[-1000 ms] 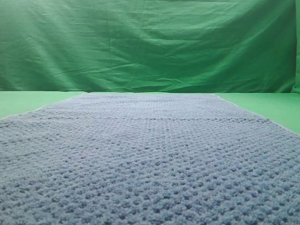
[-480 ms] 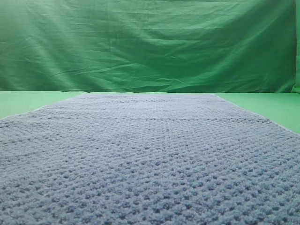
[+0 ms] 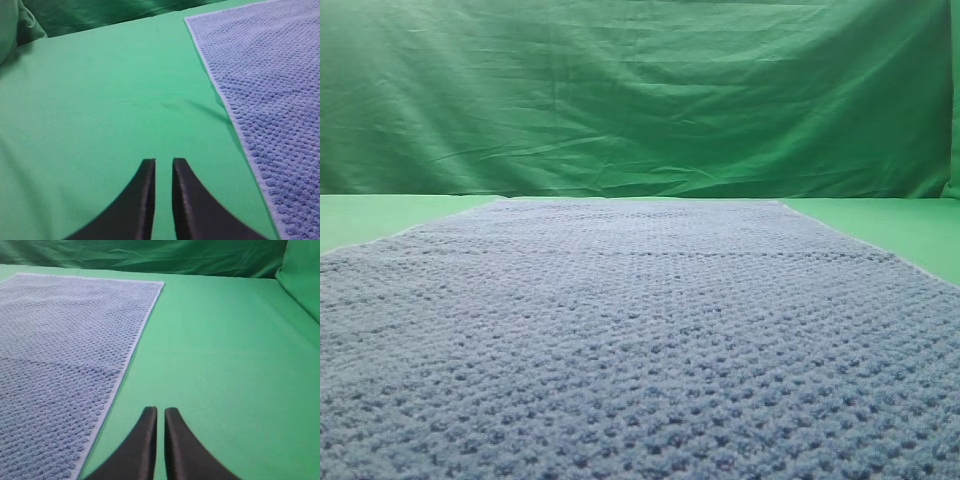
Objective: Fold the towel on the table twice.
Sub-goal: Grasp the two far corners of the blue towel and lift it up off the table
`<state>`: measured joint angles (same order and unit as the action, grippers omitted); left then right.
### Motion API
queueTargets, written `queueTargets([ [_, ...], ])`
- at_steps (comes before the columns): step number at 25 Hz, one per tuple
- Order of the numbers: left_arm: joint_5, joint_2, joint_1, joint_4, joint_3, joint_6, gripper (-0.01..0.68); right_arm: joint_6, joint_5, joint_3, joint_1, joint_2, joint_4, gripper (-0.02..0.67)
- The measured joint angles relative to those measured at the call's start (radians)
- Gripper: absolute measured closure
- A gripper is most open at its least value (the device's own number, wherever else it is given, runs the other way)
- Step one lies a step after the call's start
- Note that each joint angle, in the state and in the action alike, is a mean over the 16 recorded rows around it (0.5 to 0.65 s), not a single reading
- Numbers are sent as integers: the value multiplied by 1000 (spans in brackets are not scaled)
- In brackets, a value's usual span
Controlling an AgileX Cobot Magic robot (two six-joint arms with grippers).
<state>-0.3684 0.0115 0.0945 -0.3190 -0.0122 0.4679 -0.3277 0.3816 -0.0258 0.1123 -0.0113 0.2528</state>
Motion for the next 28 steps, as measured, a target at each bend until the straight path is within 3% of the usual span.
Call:
queueTargets([
  [19, 104, 0, 0, -194, -4, 0, 582, 0, -48, 0, 0, 0, 7, 649],
  [28, 211, 0, 0, -306, -4, 0, 582, 0, -220, 0, 0, 0, 140, 649],
])
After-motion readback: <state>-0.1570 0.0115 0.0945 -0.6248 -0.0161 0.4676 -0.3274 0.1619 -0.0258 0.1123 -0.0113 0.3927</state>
